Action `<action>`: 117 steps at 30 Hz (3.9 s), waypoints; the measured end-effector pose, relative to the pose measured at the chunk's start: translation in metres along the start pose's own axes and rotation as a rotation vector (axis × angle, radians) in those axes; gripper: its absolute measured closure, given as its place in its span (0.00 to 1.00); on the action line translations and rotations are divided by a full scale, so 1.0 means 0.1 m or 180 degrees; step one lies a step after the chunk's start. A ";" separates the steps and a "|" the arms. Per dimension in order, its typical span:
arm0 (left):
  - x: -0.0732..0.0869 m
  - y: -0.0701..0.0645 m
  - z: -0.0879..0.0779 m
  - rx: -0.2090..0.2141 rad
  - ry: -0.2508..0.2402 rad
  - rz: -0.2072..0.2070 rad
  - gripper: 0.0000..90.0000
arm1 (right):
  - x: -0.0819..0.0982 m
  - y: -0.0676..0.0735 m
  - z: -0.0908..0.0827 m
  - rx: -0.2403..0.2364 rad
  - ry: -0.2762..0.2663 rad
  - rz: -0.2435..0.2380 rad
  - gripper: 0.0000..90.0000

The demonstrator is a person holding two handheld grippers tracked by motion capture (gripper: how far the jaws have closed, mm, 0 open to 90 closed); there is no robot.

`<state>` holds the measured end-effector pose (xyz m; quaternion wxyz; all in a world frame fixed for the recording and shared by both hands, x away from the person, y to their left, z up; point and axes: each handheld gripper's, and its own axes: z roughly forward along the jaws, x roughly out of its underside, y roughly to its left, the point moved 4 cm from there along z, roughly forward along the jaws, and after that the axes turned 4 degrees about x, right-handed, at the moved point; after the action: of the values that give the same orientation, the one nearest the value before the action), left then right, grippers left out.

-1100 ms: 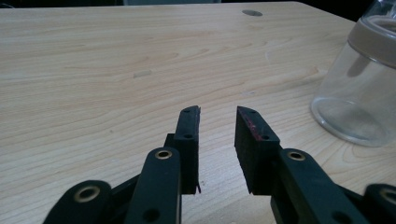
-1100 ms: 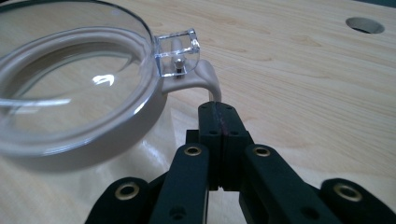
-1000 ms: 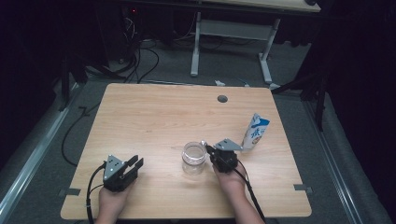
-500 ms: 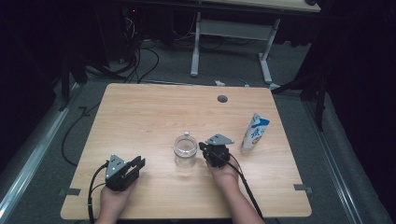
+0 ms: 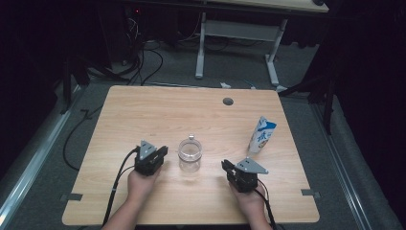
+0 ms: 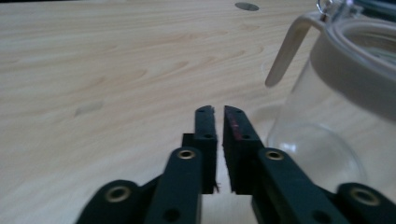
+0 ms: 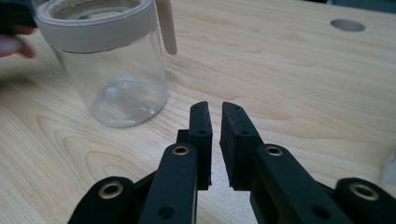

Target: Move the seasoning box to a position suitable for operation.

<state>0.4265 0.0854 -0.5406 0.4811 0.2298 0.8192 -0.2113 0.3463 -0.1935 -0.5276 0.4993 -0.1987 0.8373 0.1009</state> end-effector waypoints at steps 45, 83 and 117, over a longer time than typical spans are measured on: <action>0.18 -0.65 -0.42 0.0304 -0.0002 0.0130 0.66 | 0.14 -0.17 -0.02 0.0049 0.0186 0.0063 0.79; -0.60 -0.59 0.02 0.0576 -0.0376 0.0270 1.00 | 0.04 -0.01 0.03 0.0024 0.0000 -0.0107 0.88; -0.56 -0.65 0.08 0.0441 -0.0407 0.0369 1.00 | -0.24 0.14 0.03 -0.0066 -0.0230 -0.0030 1.00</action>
<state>0.4183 0.0195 -0.4867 0.5267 0.2956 0.7556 -0.2534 0.3530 -0.1738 -0.5085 0.5277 -0.2040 0.8166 0.1143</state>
